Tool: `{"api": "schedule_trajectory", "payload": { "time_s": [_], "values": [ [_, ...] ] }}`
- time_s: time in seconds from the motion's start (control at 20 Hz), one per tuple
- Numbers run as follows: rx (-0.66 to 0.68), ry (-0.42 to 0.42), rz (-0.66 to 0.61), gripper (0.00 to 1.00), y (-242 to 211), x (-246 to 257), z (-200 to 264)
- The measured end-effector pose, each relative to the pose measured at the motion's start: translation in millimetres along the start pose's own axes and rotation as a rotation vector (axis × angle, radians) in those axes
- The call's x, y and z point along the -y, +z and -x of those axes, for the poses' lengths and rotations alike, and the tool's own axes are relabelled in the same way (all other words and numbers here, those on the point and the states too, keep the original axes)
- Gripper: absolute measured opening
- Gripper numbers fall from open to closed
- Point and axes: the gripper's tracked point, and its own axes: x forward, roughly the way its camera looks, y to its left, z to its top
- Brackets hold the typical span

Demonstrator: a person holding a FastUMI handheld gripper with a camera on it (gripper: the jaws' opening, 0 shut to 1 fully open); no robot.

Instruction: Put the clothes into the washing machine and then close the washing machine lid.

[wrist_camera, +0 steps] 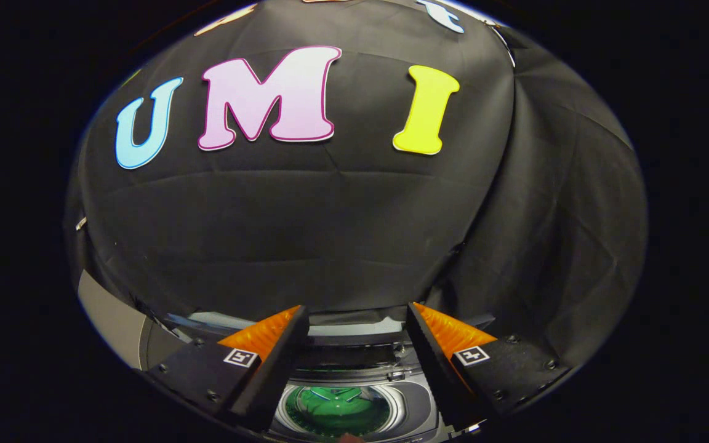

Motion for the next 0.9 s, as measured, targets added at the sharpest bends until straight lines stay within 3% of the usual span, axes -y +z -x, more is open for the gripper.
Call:
{"api": "schedule_trajectory", "payload": {
  "time_s": [0.35,0.45,0.9],
  "values": [
    [-0.045,-0.012,0.000,0.98,-13,-5,-23],
    [-0.034,-0.022,-0.058,0.99,-12,-4,-20],
    [-0.020,-0.021,-0.047,1.00,-25,2,-1]
  ]
}}
